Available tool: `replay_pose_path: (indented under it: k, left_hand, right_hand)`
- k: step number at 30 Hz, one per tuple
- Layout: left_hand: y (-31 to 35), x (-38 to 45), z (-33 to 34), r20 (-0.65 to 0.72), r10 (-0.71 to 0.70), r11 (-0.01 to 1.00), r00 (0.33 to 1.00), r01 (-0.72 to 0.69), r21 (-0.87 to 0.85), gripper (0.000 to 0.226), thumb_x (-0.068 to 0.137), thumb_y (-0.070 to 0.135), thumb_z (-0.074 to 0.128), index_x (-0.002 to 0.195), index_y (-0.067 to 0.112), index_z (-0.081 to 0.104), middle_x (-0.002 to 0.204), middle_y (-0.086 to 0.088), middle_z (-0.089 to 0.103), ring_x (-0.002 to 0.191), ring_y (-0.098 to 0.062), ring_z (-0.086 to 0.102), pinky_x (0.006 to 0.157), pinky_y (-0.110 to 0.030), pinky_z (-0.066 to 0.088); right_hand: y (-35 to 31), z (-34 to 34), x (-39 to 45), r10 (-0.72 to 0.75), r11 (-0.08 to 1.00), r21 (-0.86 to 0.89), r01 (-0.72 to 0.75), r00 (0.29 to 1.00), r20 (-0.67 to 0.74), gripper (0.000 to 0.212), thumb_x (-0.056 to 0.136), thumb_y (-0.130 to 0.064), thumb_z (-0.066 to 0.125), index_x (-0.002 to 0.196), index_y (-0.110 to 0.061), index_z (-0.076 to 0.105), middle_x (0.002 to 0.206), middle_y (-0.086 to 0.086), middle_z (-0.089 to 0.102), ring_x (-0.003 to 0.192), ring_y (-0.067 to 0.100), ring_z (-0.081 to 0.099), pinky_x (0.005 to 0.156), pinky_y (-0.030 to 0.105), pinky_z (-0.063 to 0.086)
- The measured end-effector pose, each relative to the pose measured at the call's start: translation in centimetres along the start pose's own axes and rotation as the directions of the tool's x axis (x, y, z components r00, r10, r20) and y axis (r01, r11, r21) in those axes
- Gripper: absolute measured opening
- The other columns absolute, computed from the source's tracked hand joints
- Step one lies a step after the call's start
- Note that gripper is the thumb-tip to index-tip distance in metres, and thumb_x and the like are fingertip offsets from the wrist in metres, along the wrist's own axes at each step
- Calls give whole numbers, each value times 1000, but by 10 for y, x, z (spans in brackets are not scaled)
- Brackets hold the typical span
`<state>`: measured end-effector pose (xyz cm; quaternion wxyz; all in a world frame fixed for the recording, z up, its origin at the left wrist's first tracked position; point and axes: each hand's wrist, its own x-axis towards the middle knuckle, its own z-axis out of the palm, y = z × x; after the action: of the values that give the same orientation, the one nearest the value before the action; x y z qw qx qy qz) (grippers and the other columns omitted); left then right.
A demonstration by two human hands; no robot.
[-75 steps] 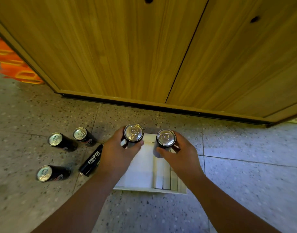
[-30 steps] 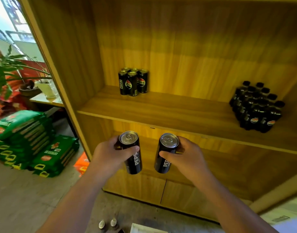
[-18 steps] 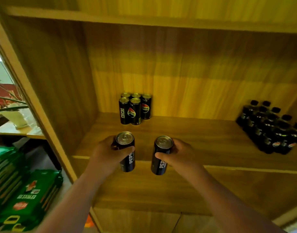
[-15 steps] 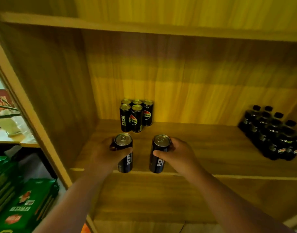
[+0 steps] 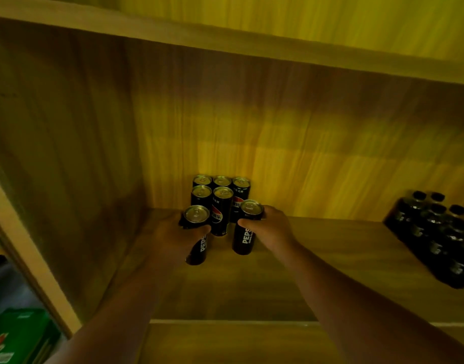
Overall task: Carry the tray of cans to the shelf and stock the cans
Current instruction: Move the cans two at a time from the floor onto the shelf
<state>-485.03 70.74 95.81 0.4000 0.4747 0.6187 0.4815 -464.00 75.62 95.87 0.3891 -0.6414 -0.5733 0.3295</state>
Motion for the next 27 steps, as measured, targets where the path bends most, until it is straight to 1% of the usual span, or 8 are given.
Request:
replay_pose_path:
  k: [4, 6, 8, 13, 18, 21, 23, 27]
  left_hand:
    - [-5, 18, 2, 5, -22, 999, 1000, 22, -25, 43, 74, 21, 85, 113, 11, 69, 109, -4, 71, 105, -22, 66, 87, -38, 54]
    - [-6, 26, 2, 16, -16, 1000, 1000, 16, -10, 47, 71, 24, 86, 114, 14, 70, 111, -2, 72, 106, -21, 66, 93, -43, 54]
    - [-8, 32, 2, 17, -8, 1000, 1000, 8, 0, 48, 70, 24, 87, 113, 15, 70, 110, -1, 72, 106, -21, 66, 94, -44, 53]
    - [-17, 42, 0, 3, -16, 999, 1000, 16, -40, 44, 72, 20, 86, 113, 16, 70, 107, 0, 73, 103, -18, 67, 85, -36, 54]
    - [-22, 55, 6, -5, 13, 998, 1000, -13, -55, 35, 73, 15, 85, 105, 20, 72, 97, 6, 73, 93, -10, 68, 68, -22, 49]
    - [-26, 61, 7, -13, 14, 999, 1000, -14, -53, 33, 71, 14, 86, 98, 25, 72, 94, 7, 73, 90, -9, 68, 68, -23, 49]
    - [-28, 65, 7, -16, 3, 997, 1000, -5, -76, 34, 70, 12, 87, 99, 23, 72, 93, 6, 73, 89, -10, 68, 69, -25, 50]
    - [-27, 67, 8, 11, 18, 997, 1000, -18, -72, 29, 72, 11, 85, 93, 25, 70, 87, 8, 73, 83, -4, 68, 64, -19, 49]
  right_hand:
    - [3, 1, 20, 13, 1000, -16, -14, 1000, -17, 42, 70, -29, 87, 108, -20, 70, 105, -3, 73, 93, 13, 67, 73, 25, 52]
    - [5, 3, 27, 24, 1000, -6, -25, 999, -22, 42, 70, -29, 87, 108, -20, 71, 103, -4, 73, 94, 14, 68, 72, 25, 53]
    - [8, 7, 35, 43, 999, 2, -43, 999, -25, 45, 69, -30, 87, 109, -21, 71, 103, -6, 73, 94, 13, 68, 68, 22, 51]
    - [10, 16, 49, 49, 997, 58, -48, 999, -12, 47, 66, -28, 88, 109, -20, 71, 102, -6, 74, 93, 13, 70, 76, 28, 56]
    - [7, 19, 56, 49, 997, 54, -49, 999, -5, 42, 69, -27, 87, 108, -21, 71, 101, -7, 74, 88, 9, 67, 67, 20, 50]
    - [5, 20, 60, 44, 997, 62, -44, 999, -2, 42, 70, -26, 86, 109, -21, 71, 101, -7, 73, 88, 9, 67, 65, 18, 48]
    - [5, 21, 62, 47, 996, 71, -47, 999, -3, 42, 70, -25, 86, 108, -20, 70, 101, -7, 73, 89, 9, 68, 67, 20, 50]
    - [7, 22, 64, 47, 995, 87, -46, 999, -12, 41, 70, -25, 86, 108, -21, 71, 101, -7, 74, 92, 11, 69, 75, 25, 54]
